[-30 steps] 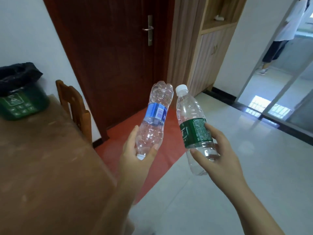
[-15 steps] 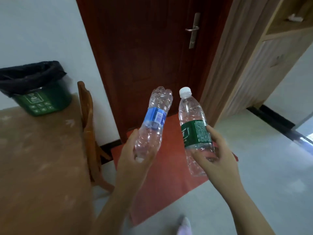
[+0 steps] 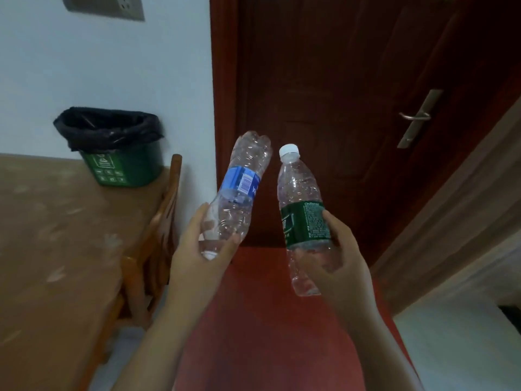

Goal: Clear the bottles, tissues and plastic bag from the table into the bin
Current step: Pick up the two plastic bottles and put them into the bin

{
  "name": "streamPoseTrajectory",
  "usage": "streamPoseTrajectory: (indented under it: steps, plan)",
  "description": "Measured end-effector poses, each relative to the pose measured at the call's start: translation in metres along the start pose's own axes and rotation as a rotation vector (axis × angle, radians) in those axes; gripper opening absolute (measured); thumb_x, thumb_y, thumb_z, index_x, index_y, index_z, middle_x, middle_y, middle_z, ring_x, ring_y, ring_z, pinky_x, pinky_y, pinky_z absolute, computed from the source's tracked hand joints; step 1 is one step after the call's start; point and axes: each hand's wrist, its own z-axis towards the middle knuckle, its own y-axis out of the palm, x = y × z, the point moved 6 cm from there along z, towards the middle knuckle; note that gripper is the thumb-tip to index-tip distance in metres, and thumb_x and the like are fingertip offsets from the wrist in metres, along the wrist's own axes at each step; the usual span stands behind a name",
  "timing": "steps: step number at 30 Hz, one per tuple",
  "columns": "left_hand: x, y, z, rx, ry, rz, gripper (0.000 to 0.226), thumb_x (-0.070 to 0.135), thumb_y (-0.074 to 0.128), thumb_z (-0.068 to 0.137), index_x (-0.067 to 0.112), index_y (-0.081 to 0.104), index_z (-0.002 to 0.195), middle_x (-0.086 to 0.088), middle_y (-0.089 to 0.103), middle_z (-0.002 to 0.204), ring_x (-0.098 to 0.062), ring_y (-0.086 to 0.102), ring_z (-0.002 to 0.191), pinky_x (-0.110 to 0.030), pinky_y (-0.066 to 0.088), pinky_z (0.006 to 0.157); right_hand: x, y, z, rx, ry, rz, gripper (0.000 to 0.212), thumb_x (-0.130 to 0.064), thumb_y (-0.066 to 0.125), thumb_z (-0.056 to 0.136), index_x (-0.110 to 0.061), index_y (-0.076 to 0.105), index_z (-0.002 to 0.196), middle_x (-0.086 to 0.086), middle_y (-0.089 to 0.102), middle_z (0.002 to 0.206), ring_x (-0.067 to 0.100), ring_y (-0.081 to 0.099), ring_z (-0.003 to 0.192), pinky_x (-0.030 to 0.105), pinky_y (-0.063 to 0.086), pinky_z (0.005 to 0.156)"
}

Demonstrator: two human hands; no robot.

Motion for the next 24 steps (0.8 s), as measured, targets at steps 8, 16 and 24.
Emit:
streamPoseTrajectory:
  steps: [8,16,24]
  plan:
    - [-0.050,-0.019,0.093,0.195,-0.067,0.049,0.071,0.031,0.075,0.072,0.029,0.040,0.133,0.009,0.052,0.129,-0.002,0.051,0.114,-0.012,0.040,0.087,0.022,0.077,0.115,-0.188,-0.028,0.082,0.068,-0.018,0.077,0.071,-0.041,0.042,0.125,-0.001,0.057,0.120,0.006,0.060,0.097,0.005,0.045,0.068]
    - [-0.079,-0.065,0.216,0.391,-0.102,0.075,0.070,0.027,0.072,0.075,0.031,0.038,0.135,0.008,0.055,0.125,-0.002,0.055,0.106,-0.006,0.042,0.081,-0.003,0.185,0.255,-0.354,-0.088,0.094,0.069,-0.040,0.072,0.060,-0.047,0.042,0.121,-0.002,0.056,0.123,0.007,0.060,0.101,0.030,0.052,0.086]
    - [-0.103,-0.121,0.272,0.645,-0.149,0.174,0.072,0.027,0.078,0.069,0.033,0.041,0.131,0.010,0.058,0.109,0.019,0.055,0.085,-0.006,0.042,0.072,-0.007,0.300,0.318,-0.614,-0.155,0.145,0.066,-0.017,0.076,0.072,-0.039,0.044,0.125,-0.004,0.053,0.124,0.012,0.057,0.106,0.041,0.050,0.090]
